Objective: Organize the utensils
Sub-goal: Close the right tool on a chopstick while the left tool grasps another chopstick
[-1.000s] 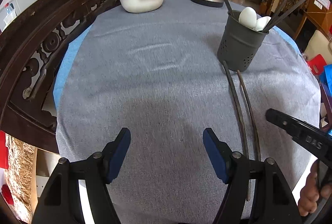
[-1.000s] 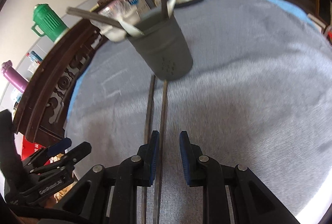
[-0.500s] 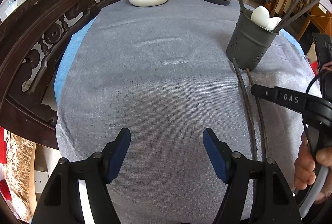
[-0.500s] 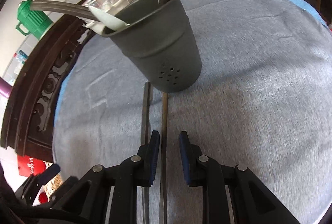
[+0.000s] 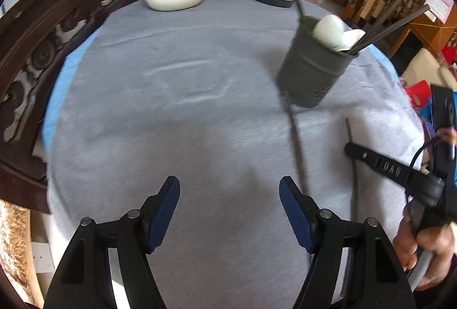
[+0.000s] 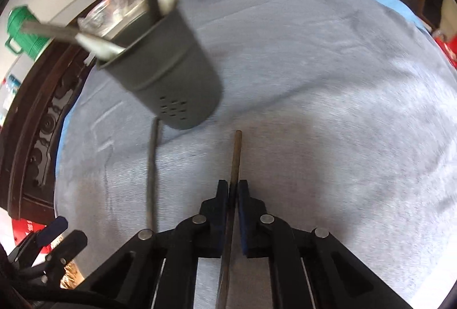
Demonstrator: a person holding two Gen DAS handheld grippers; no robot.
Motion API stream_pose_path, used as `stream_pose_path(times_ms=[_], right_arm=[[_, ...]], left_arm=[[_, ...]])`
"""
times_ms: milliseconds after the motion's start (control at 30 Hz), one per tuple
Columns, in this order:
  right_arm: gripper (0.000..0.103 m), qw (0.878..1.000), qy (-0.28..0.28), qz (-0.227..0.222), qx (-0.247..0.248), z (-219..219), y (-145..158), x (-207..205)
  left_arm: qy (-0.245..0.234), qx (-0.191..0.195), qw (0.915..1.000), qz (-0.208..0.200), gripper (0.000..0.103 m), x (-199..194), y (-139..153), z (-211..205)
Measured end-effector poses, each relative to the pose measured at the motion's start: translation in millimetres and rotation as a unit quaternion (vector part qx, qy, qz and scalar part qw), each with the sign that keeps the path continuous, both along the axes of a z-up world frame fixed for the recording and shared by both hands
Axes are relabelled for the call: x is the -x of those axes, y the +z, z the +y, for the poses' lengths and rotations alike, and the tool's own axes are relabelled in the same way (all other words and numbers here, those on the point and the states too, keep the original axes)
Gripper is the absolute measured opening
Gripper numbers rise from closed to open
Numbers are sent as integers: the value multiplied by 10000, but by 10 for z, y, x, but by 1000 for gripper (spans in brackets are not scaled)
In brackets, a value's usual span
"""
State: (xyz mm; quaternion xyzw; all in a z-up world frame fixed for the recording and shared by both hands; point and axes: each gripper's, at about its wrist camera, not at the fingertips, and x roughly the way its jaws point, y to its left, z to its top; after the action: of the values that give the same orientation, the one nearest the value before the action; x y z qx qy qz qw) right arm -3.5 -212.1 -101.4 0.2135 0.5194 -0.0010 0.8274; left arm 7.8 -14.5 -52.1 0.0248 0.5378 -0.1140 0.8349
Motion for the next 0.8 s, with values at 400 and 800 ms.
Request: stream_pose_path(times_ms=[400, 800], right_arm=[[6, 9998, 0, -45, -186, -277, -36, 74], [7, 9998, 202, -82, 22, -326, -10, 198]], left_arm=[[-437, 381, 9963, 640, 44, -381, -344, -583], [-471, 568, 9953, 622, 8, -327, -448, -598]])
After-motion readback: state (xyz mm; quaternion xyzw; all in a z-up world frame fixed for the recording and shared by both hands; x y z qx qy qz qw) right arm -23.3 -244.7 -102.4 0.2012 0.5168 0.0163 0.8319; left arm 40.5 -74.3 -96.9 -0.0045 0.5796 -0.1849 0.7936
